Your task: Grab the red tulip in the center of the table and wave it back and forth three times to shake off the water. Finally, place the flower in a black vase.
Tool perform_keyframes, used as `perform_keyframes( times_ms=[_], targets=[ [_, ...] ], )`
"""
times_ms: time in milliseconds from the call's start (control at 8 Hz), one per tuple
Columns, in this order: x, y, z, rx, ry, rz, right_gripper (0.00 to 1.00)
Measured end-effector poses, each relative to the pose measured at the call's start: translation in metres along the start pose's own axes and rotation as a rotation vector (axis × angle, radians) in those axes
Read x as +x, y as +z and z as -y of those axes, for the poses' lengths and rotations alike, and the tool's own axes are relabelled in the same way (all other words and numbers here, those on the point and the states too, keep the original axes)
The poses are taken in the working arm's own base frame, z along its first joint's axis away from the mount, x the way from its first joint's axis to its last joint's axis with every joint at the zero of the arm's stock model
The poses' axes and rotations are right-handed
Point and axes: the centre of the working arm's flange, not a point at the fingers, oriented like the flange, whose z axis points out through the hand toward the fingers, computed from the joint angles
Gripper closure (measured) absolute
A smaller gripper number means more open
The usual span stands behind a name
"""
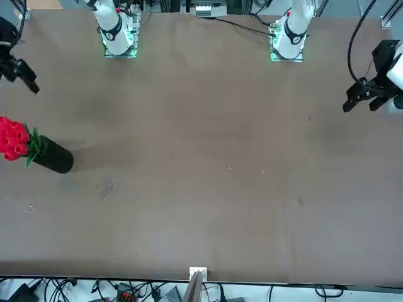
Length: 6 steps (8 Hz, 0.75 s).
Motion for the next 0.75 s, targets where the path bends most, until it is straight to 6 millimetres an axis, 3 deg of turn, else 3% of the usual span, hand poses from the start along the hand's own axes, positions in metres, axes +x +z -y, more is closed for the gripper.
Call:
perform_keyframes(
  times_ms=[375, 500, 750],
  targets=[
    [0.044, 0.019, 0.093, 0.015, -0.174, 0.056, 0.0],
    [0.058, 0.014, 0.109, 0.026, -0.193, 0.063, 0.0],
    [0.074, -0.01, 0.113, 0.135, -0.244, 0.111, 0.0]
  ],
)
